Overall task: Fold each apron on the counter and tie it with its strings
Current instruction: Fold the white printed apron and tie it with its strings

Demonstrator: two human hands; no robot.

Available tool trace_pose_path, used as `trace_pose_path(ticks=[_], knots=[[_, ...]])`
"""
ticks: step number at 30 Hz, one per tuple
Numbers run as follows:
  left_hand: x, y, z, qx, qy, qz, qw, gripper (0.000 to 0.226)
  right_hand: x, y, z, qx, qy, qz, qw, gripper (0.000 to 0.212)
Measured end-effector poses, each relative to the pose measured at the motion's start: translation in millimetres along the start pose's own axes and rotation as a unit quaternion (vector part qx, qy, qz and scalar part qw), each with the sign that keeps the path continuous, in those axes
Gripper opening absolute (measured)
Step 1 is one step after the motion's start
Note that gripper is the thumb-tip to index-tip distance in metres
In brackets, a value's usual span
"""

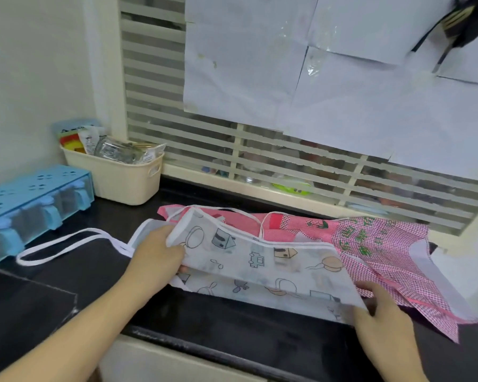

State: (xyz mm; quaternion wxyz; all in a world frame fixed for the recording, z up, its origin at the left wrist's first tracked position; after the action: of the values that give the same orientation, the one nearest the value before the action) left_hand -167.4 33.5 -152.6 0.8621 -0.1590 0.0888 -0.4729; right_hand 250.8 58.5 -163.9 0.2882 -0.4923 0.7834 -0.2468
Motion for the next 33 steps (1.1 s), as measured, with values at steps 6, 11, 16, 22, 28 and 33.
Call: trace_pose_path(ticks=[6, 11, 16, 22, 28, 33], knots=[[-8, -33, -8, -0.123, 0.034, 0.063, 0.99, 0.03, 11, 17, -16, 0.057, -0.093, -0.02, 0.994, 0.051], [-13, -37, -28, -0.359, 0.049, 0.071, 0.929, 0.024, 20, 32, -21, 0.316, -0.19, -0.058, 0.928, 0.066], [-8, -23, -22, -0.471, 0.133, 0.115, 0.864, 0.058, 15, 34, -21, 0.262, -0.201, -0.119, 0.936, 0.066], [4, 44, 19, -0.308, 0.296, -0.058, 0.903, 0.06, 14, 43, -40, 0.278, -0.238, -0.282, 0.887, 0.091], [3, 115, -15, -0.399, 0.249, -0.163, 0.867, 0.064, 13, 92, -123, 0.116, -0.323, -0.114, 0.933, 0.06], [-13, 101, -41, -0.472, 0.203, -0.149, 0.845, 0.07, 5, 151, -61, 0.243, -0.242, -0.191, 0.92, 0.059]])
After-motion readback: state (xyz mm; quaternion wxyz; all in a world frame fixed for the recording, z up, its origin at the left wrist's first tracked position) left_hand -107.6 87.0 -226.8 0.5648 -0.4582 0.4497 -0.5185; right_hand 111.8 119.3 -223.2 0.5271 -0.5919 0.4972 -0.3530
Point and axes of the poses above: each hand's wrist, its own x-axis away from the middle knuckle, its own y-axis out of the palm, z = x × y, the point moved 7 cm from there along -x, towards the middle knuckle, and after that the axes turned 8 degrees about z, right-handed, at the moved point
